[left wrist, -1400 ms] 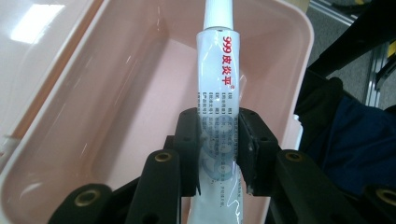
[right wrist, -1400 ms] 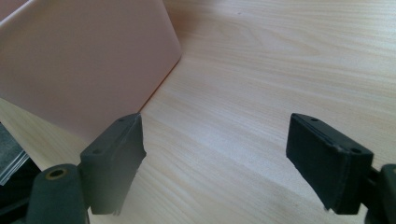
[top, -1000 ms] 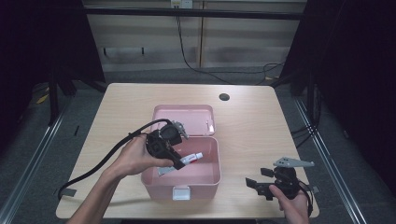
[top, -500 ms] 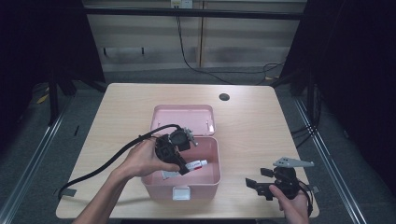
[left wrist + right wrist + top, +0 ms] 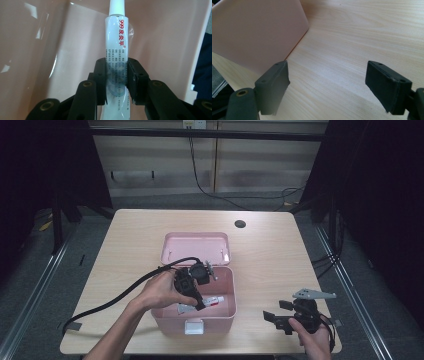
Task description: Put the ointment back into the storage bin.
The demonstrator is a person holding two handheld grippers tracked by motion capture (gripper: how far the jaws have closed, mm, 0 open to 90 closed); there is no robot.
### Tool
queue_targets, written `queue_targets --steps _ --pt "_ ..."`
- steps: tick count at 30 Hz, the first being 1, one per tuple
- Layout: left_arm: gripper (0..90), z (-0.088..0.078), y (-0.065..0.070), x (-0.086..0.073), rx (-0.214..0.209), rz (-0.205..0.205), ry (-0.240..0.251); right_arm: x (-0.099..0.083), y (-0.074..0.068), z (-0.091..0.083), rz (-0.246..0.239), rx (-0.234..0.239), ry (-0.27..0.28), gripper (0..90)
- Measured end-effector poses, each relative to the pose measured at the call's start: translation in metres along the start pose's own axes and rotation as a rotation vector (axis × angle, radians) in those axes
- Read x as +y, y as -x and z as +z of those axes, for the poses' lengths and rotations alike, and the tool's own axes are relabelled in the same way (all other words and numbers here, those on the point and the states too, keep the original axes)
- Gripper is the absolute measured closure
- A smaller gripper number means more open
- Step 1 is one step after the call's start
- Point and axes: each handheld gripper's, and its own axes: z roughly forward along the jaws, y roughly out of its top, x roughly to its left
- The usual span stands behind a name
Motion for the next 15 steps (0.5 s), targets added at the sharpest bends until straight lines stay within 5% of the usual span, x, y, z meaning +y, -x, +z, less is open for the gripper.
queue_targets --steps 15 --pt "71.0 0.018 0.000 0.001 -0.056 0.013 -0.021 0.000 -0.001 0.000 0.001 0.003 -0.004 19.1"
